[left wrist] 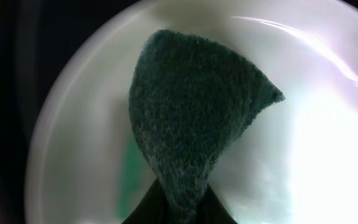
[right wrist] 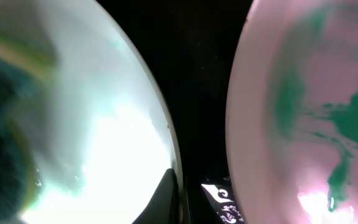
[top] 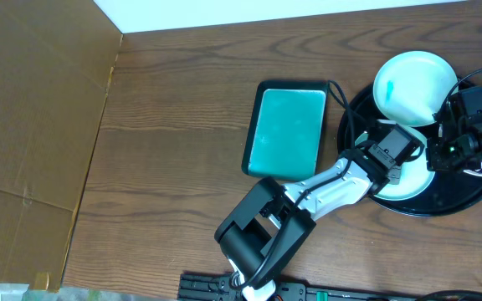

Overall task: Clean dirty plates on tray and stack at the side
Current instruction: 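Scrub the front mint plate with the sponge in the left gripper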

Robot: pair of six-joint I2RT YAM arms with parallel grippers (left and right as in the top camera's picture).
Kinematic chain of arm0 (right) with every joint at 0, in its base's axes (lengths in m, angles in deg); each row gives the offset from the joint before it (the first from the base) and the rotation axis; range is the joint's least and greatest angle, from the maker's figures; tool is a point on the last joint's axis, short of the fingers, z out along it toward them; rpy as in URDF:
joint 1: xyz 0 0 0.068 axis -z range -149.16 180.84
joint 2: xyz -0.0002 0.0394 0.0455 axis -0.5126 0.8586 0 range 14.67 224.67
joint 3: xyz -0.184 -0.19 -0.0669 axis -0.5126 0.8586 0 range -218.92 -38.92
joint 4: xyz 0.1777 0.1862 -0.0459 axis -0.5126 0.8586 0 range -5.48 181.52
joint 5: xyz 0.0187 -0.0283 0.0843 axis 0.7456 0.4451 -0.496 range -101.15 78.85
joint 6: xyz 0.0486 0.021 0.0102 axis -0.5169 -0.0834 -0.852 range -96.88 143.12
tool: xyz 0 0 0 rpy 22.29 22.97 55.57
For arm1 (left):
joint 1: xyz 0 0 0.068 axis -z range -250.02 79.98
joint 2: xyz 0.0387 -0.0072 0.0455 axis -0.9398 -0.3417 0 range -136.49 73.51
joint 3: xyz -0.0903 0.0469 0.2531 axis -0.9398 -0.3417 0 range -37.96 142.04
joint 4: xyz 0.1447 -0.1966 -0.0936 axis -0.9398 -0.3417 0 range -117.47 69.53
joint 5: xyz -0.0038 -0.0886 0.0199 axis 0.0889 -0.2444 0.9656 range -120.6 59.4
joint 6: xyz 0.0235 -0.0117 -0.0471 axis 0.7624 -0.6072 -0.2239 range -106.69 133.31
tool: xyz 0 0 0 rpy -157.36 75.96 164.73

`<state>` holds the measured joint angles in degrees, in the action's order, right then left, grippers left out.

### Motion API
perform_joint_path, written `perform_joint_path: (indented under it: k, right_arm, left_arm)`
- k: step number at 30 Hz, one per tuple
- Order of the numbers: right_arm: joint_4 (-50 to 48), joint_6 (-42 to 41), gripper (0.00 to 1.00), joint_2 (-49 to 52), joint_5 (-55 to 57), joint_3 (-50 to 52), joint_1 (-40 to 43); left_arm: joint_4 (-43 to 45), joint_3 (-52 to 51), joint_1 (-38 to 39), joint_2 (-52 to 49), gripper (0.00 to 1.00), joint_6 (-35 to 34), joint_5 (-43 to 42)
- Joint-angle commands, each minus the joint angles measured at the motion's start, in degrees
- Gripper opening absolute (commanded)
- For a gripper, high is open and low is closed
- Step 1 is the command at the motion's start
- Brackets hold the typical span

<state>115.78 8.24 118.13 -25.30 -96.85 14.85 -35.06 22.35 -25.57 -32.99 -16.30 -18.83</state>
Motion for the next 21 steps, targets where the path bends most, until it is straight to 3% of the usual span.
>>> perform_joint_path:
  k: [1, 7, 14, 17, 21]
  right_arm:
    - [1.05, 0.20, 0.01, 1.90, 0.85, 0.61, -0.57]
    - [1.75, 0.35, 0.01, 1.90, 1.99, 0.61, -0.57]
    - [1.73, 0.35, 0.01, 1.90, 2.10, 0.63, -0.57]
    - [1.73, 0.33, 0.01, 1.90, 2.10, 0.63, -0.57]
    - [1.75, 0.35, 0.01, 1.90, 2.10, 0.63, -0.57]
  left_arm:
    - [-1.66, -0.79, -3.10, -0.26, 0.08, 1.99, 13.51]
    - [-1.36, 0.15, -4.59, 4.83, 0.08, 1.90, 10.62]
    - [4.13, 0.00, -4.50, 7.54, 0.07, -7.43, -15.39]
    - [4.44, -0.20, -4.24, 5.55, 0.07, -12.20, -17.25]
    - [4.70, -0.20, -4.44, 1.33, 0.07, -11.65, -17.09]
